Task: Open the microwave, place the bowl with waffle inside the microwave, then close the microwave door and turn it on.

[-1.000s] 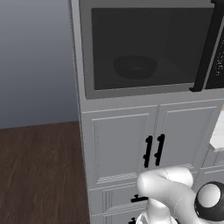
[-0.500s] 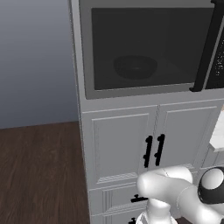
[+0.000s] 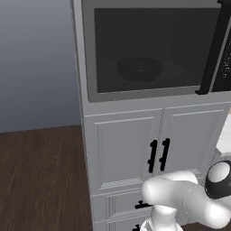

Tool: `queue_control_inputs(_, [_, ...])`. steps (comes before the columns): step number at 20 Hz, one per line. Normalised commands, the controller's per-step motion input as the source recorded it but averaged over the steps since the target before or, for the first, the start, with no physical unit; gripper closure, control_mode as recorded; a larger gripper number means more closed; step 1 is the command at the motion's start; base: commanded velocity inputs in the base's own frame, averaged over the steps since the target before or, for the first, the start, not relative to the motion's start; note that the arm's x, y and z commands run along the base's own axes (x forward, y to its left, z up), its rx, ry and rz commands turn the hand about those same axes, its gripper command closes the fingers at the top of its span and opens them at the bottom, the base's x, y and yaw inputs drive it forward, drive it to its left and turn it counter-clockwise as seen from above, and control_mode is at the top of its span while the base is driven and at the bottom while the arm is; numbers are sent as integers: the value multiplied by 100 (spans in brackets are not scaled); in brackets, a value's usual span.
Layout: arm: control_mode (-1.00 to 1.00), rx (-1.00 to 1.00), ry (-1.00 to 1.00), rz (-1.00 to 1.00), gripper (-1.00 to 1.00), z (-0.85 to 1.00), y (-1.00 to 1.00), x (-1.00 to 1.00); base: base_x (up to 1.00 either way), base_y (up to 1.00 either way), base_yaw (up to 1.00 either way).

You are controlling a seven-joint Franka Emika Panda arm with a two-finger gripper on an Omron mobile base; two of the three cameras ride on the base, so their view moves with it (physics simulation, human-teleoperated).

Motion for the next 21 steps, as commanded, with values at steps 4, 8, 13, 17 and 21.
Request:
queue_control_inputs(4, [-100, 6, 0, 0, 100, -24, -3, 50, 0, 0, 0])
queue_control_inputs(8, [-100, 7, 0, 0, 100, -31, -5, 54, 0, 0, 0])
queue_control_inputs(13, [-100, 9, -1, 0, 100, -24, -14, 43, 0, 0, 0])
queue_control_inputs(17, [-100, 3, -4, 0, 100, -8, -68, -63, 0, 0, 0])
queue_control_inputs(21, [-100, 0, -5, 0, 100, 0, -60, -100, 0, 0, 0])
